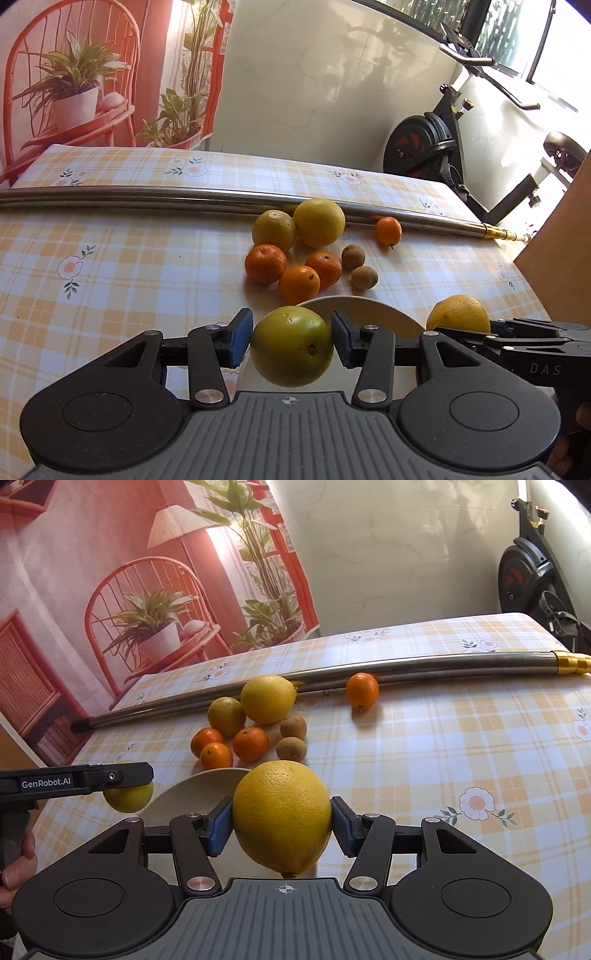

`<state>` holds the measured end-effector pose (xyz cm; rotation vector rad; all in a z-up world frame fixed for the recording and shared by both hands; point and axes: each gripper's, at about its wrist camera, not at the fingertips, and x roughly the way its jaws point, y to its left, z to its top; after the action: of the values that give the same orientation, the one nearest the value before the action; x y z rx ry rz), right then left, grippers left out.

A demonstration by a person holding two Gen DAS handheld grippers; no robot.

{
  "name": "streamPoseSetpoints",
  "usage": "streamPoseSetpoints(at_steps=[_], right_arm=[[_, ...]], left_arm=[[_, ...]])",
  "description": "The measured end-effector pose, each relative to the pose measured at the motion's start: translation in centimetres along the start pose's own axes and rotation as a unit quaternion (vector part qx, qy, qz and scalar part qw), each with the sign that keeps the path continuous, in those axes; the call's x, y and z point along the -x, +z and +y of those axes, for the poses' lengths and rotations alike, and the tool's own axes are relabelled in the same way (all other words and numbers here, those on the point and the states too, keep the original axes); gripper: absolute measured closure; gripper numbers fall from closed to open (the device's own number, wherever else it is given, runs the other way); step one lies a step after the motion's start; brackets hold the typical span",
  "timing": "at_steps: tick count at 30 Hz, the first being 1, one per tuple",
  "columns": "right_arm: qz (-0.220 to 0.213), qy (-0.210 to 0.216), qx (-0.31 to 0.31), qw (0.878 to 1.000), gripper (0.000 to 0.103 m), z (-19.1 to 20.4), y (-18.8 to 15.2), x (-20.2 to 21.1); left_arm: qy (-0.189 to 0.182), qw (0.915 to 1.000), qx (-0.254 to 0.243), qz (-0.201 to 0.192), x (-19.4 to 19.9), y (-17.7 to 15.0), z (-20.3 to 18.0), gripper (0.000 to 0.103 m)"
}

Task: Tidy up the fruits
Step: 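Lower the green fruit onto the plate and open the left tool while the right tool holds the lemon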

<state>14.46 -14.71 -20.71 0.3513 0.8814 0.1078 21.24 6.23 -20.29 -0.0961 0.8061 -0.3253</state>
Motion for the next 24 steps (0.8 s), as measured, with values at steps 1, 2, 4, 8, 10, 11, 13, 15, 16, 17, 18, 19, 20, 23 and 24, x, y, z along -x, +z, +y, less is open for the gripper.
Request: streamPoseSetpoints(at_steps=[1, 2, 4, 8, 10, 11, 13, 15, 16, 17, 18, 19, 20, 23, 24], right_arm=[[0.002, 0.002, 0.004, 1.000, 0.052, 0.3, -0.1, 0.0], [0.004, 0.003, 0.007, 1.000, 0.052, 0.5, -0.2, 0.0], [0.011, 0.004, 0.014, 1.000, 0.052, 1.0, -0.5, -0.1], [0.029, 0.004, 0.023, 0.999, 0.052, 1.8, -1.0, -0.5], [0.035, 0.003, 0.027, 0.999, 0.052, 2.0, -1.1, -0.7], [0.038, 0.002, 0.029, 0.999, 0.052, 2.1, -1.2, -0.7], [0.043, 0.000, 0.031, 0.999, 0.052, 2.3, -1.3, -0.9], [0.046, -0.002, 0.032, 0.998, 0.052, 2.3, -1.4, -1.0], [0.048, -0.003, 0.032, 0.998, 0.052, 2.3, -1.5, -1.1], [0.050, -0.004, 0.032, 0.998, 0.052, 2.3, -1.5, -1.2], [0.052, -0.005, 0.032, 0.998, 0.052, 2.2, -1.5, -1.2], [0.053, -0.005, 0.032, 0.998, 0.052, 2.2, -1.6, -1.2], [0.057, -0.005, 0.032, 0.998, 0.052, 2.2, -1.6, -1.4], [0.066, -0.007, 0.031, 0.997, 0.051, 2.1, -1.8, -1.6], [0.067, -0.007, 0.030, 0.997, 0.051, 2.1, -1.9, -1.7]], left_arm=[[-0.003, 1.0000, -0.008, 0.003, 0.1, -0.3, -0.1, 0.054], [-0.004, 0.9999, -0.012, 0.005, 0.1, -0.6, -0.1, 0.054], [-0.003, 0.9997, -0.023, 0.010, 0.2, -1.3, -0.4, 0.054], [-0.001, 0.9992, -0.033, 0.021, 0.3, -2.3, -0.5, 0.054], [-0.002, 0.9990, -0.038, 0.023, 0.3, -2.6, -0.6, 0.054], [-0.001, 0.9988, -0.042, 0.024, 0.3, -2.7, -0.7, 0.054], [0.002, 0.9983, -0.052, 0.025, 0.2, -2.9, -1.0, 0.055], [0.001, 0.9980, -0.061, 0.019, 0.4, -3.1, -1.2, 0.060], [0.001, 0.9978, -0.064, 0.018, 0.4, -3.1, -1.3, 0.060], [0.000, 0.9976, -0.066, 0.017, 0.6, -3.1, -1.4, 0.061], [0.000, 0.9976, -0.067, 0.017, 0.6, -3.1, -1.4, 0.061], [0.000, 0.9976, -0.067, 0.018, 0.6, -3.1, -1.4, 0.061], [0.002, 0.9976, -0.066, 0.018, 0.5, -3.1, -1.4, 0.061], [0.000, 0.9980, -0.060, 0.018, 0.5, -3.1, -1.2, 0.061], [0.000, 0.9980, -0.060, 0.018, 0.5, -3.1, -1.3, 0.061]])
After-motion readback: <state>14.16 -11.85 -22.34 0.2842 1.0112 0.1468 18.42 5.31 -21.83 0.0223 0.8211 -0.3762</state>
